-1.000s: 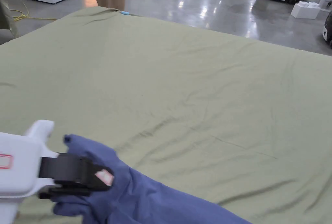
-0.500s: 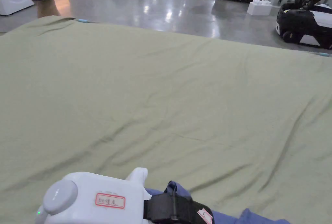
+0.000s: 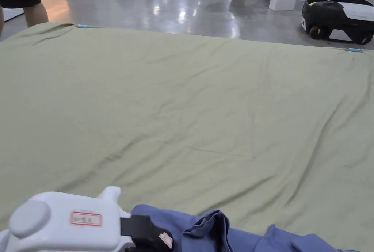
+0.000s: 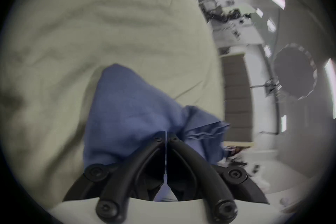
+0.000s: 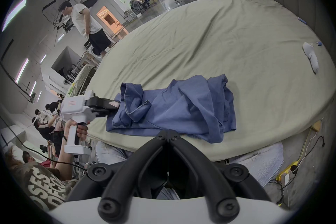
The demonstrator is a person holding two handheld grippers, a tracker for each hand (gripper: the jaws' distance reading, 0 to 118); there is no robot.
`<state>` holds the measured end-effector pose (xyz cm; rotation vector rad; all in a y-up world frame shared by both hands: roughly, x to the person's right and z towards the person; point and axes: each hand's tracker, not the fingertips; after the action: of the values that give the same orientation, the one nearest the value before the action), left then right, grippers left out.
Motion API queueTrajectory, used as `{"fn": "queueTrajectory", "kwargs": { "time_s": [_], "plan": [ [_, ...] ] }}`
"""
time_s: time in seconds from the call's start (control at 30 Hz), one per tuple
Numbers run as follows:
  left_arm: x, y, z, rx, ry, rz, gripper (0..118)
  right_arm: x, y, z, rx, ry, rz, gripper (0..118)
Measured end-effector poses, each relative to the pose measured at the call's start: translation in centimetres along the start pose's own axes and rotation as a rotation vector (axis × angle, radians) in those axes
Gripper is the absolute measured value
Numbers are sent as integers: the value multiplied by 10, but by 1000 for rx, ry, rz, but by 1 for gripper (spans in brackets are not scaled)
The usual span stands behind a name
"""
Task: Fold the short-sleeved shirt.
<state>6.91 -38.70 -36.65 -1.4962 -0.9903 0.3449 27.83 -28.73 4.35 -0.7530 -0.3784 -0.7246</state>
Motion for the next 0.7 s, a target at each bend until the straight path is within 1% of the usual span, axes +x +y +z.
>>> {"fn": "queueTrajectory", "kwargs": {
  "time_s": [0.03, 0.1, 0.13, 0.17, 0.23, 0.3, 0.33, 0.47, 0.5, 0.53, 0.6, 0.67, 0.7],
  "plan": [
    [5, -1, -11, -36, -12, -24, 2, 1, -1, 2, 4, 3, -5, 2],
    [14, -5, -23, -82, -102, 6, 2, 2, -1, 5, 8, 4, -14, 2],
    [24, -12, -26, -100, -142, -1, 2, 3, -1, 6, 9, 3, -17, 2],
    [36, -14, -33, -120, -159, -41, 2, 3, -2, 5, 8, -2, -20, 2],
    [58, -18, -47, -144, -164, -117, 2, 5, -3, 4, 2, -18, -26, 2],
    [70, -22, -61, -168, -177, -141, 2, 6, -4, 2, -7, -24, -31, 2],
    [75, -23, -72, -205, -206, -137, 2, 7, -5, 1, -10, -24, -34, 2],
    [79, -29, -94, -223, -188, -131, 2, 5, -7, 1, -20, -17, -33, 2],
    [77, -29, -90, -227, -194, -105, 2, 4, -6, 1, -20, -16, -33, 2],
    [71, -28, -78, -219, -243, -62, 2, 2, -5, 1, -19, -16, -28, 2],
    [58, -28, -38, -172, -374, -19, 2, -1, -1, 3, -13, -15, -13, 2],
    [34, -20, 21, -50, -473, -22, 2, -3, 4, 4, -8, -6, 0, 2],
    [23, -16, 46, 26, -473, -61, 2, -5, 6, 3, -9, -3, 3, 2]
  ]
}}
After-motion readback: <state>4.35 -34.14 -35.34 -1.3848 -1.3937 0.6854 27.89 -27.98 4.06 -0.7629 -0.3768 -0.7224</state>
